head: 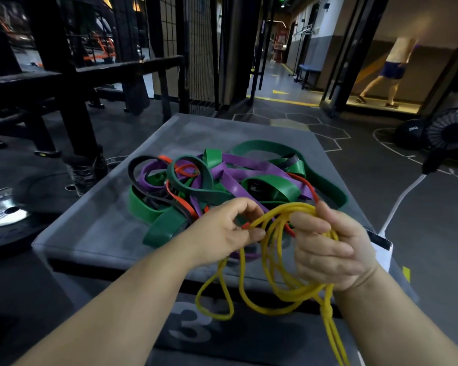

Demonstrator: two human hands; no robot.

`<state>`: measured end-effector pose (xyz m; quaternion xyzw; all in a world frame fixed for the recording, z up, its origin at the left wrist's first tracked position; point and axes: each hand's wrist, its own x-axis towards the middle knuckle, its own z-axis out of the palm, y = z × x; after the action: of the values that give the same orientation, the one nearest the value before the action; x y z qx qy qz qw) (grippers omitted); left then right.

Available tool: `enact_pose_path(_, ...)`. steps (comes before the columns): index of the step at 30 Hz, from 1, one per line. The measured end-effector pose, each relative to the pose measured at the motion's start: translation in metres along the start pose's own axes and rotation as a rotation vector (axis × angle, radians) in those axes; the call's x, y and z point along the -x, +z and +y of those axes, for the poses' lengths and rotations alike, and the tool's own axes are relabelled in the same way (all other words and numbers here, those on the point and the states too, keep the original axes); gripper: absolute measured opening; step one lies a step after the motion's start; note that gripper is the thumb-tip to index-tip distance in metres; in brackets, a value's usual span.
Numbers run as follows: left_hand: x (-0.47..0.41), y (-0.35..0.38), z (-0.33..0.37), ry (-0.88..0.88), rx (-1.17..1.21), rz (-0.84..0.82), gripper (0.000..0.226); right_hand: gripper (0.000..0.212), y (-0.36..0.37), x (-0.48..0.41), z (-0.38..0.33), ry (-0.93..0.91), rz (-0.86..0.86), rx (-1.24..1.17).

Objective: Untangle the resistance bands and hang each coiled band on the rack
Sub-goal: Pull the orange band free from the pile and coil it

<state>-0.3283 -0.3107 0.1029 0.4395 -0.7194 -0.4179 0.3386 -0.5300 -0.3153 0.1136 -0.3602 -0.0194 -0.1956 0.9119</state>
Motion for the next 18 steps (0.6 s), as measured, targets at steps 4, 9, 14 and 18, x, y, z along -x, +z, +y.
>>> enact_pose_path(4, 0.001, 0.004, -0.001, -0.074, 0.221, -0.093, 0.046, 0.020, 0.005, 0.001, 0.002, -0.029, 0.022, 0.057)
enact_pose_path(9, 0.005, 0.023, -0.002, 0.012, 0.383, -0.201, 0.042, 0.019, 0.010, -0.005, 0.008, -0.011, 0.037, 0.106)
enact_pose_path(14, -0.004, 0.019, -0.007, -0.076, 0.088, -0.156, 0.023, 0.019, 0.003, -0.002, 0.006, 0.005, 0.002, 0.165)
enact_pose_path(18, -0.009, 0.005, -0.007, -0.126, 0.003, 0.068, 0.021, 0.020, -0.013, 0.011, -0.007, 0.067, 0.152, 0.258)
